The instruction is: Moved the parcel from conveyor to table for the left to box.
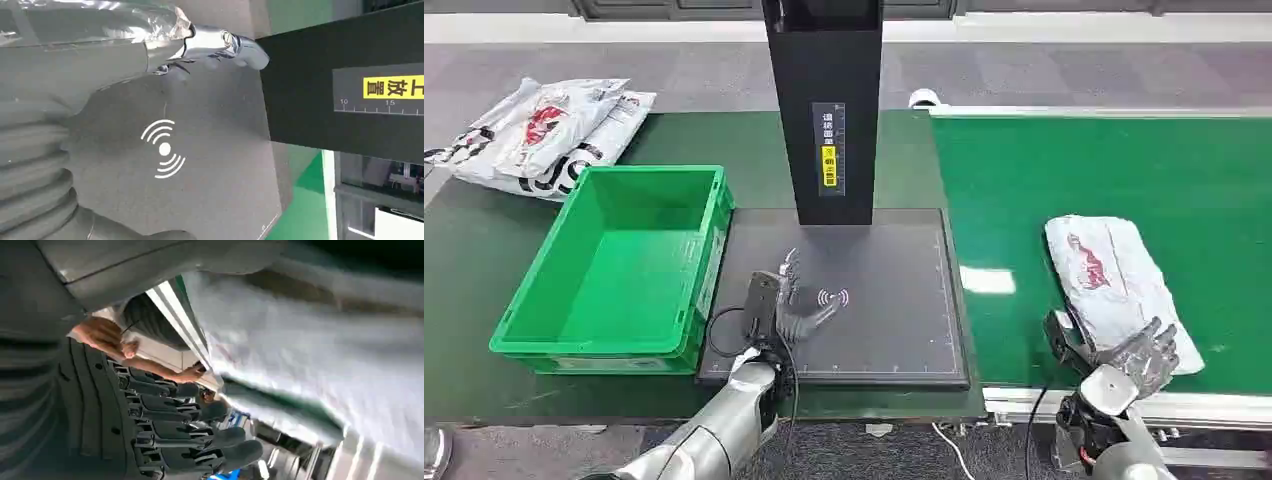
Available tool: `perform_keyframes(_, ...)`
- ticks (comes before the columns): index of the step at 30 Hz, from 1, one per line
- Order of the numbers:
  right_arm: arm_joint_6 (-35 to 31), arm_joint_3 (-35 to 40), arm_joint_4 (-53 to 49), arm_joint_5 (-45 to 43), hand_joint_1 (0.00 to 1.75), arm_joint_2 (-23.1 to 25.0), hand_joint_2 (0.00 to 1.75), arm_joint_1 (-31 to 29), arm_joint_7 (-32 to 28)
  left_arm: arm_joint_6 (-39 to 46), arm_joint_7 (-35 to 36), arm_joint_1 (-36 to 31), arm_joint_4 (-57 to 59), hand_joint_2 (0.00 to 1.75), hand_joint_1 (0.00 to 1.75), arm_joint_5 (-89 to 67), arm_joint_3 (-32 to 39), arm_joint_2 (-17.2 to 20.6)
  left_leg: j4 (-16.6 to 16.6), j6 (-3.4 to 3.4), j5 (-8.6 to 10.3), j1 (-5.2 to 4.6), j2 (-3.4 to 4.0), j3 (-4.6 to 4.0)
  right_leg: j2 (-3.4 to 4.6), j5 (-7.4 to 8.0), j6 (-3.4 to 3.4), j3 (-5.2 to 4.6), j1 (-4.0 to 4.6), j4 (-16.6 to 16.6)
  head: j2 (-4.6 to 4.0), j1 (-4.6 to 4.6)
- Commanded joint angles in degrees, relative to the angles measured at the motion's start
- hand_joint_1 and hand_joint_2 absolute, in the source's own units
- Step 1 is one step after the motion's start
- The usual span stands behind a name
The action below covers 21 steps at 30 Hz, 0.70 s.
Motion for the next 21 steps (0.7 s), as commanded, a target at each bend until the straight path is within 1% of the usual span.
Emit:
perform_keyframes(1, 14.67, -0.30, 6.66, -1.58, 0.00, -0.94, 1.75, -0.16, 0.64, -1.75, 0.17, -0.97, 0.85, 1.75, 0.00, -1.23, 5.12, 1.14, -0.08, 0.00, 0.00, 0.03, 0.09, 0.14, -0.01, 0.02, -0.04, 0.15, 0.05, -0.12, 0.00, 0.00)
perform_keyframes(2, 14.67, -0.30, 6.66, -1.58, 0.00, -0.94, 1.75, -0.16, 0.64, -1.75, 0.17, -0.97, 0.85, 1.75, 0.00, -1.23, 5.12, 1.14, -0.04, 0.00, -0.01, 0.04, 0.06, 0.13, 0.00, 0.01, -0.03, 0.12, 0.05, -0.08, -0.02, -0.02)
perform_keyframes(4, 14.67, -0.30, 6.66, -1.58, 0.00, -0.94, 1.75, -0.16, 0.64, -1.75, 0.17, -0.97, 0.85, 1.75, 0.00, -1.23, 5.12, 1.14, -0.05, 0.02, -0.01, 0.06, 0.23, 0.29, 0.13, 0.05, -0.02, 0.26, 0.10, -0.15, -0.02, -0.02)
perform_keyframes(6, 14.67, -0.30, 6.66, -1.58, 0.00, -0.94, 1.75, -0.16, 0.64, -1.75, 0.17, -0.97, 0.85, 1.75, 0.00, -1.23, 5.12, 1.14, -0.08, 0.07, 0.02, 0.05, 0.14, 0.39, -0.02, 0.03, 0.05, 0.43, 0.08, -0.21, 0.00, 0.00)
perform_keyframes(13, 14.67, -0.30, 6.66, -1.58, 0.00, -0.94, 1.75, -0.16, 0.64, -1.75, 0.17, -0.97, 0.85, 1.75, 0.00, -1.23, 5.12, 1.14, 0.05, 0.25, 0.02, 0.05, 0.09, 0.41, -0.05, 0.09, 0.25, 0.57, 0.07, -0.19, 0.00, -0.02)
perform_keyframes(15, 21.88, -4.43, 5.93, 0.67, 0.00, -1.04, 1.75, 0.86, 0.64, -2.38, 0.17, -1.04, 1.10, 1.75, 0.00, -1.91, 5.38, 1.13, 0.04, 0.27, 0.05, 0.05, 0.04, 0.40, -0.10, 0.11, 0.27, 0.61, 0.07, -0.25, -0.02, -0.02)
perform_keyframes(16, 23.16, -4.76, 6.05, 0.67, 0.00, -0.97, 1.75, 1.49, 0.64, -2.50, 0.17, -1.15, 1.27, 1.75, 0.00, -2.04, 5.40, 1.05, -0.01, 0.28, 0.08, 0.06, 0.01, 0.40, -0.14, 0.15, 0.27, 0.65, 0.07, -0.34, -0.02, -0.02)
perform_keyframes(21, 22.84, -4.82, 5.97, 0.67, 0.00, -0.87, 1.75, 1.90, 0.64, -2.45, 0.17, -1.20, 1.32, 1.75, 0.00, -2.06, 5.42, 0.99, 0.04, 0.31, 0.07, 0.08, -0.07, 0.49, -0.19, 0.12, 0.31, 0.77, 0.10, -0.38, -0.02, -0.02)
